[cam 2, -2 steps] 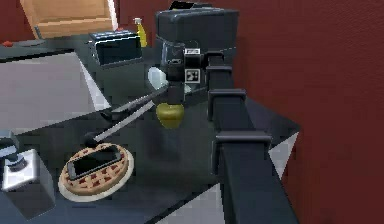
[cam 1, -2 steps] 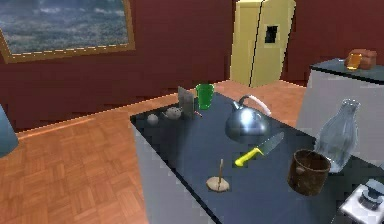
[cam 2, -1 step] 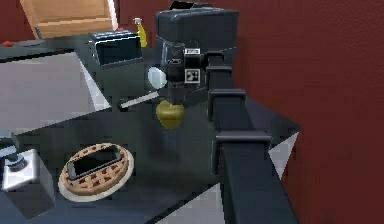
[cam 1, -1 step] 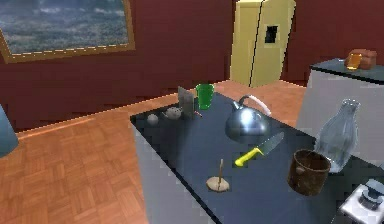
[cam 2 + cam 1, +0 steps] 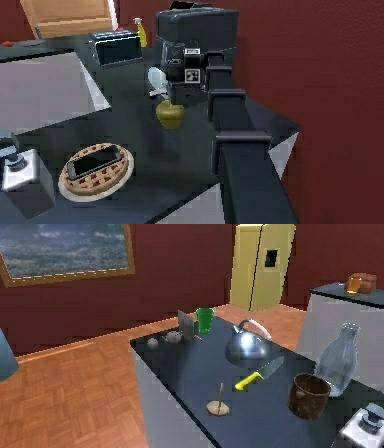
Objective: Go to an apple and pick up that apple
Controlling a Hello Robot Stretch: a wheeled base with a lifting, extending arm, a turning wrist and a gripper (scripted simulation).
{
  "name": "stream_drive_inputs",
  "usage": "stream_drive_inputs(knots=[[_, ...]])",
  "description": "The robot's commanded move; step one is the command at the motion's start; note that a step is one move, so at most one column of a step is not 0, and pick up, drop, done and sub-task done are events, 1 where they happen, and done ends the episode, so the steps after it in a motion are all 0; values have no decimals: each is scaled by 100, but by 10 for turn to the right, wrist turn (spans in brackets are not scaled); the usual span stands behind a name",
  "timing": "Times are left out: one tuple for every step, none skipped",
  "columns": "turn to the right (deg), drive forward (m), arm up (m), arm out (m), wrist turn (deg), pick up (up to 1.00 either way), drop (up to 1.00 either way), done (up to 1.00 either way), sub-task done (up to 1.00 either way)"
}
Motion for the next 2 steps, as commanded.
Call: stream_drive_inputs(knots=[[0,0,-10,0,0,0,0,0,0],[0,0,0,0,0,100,0,0,0]])
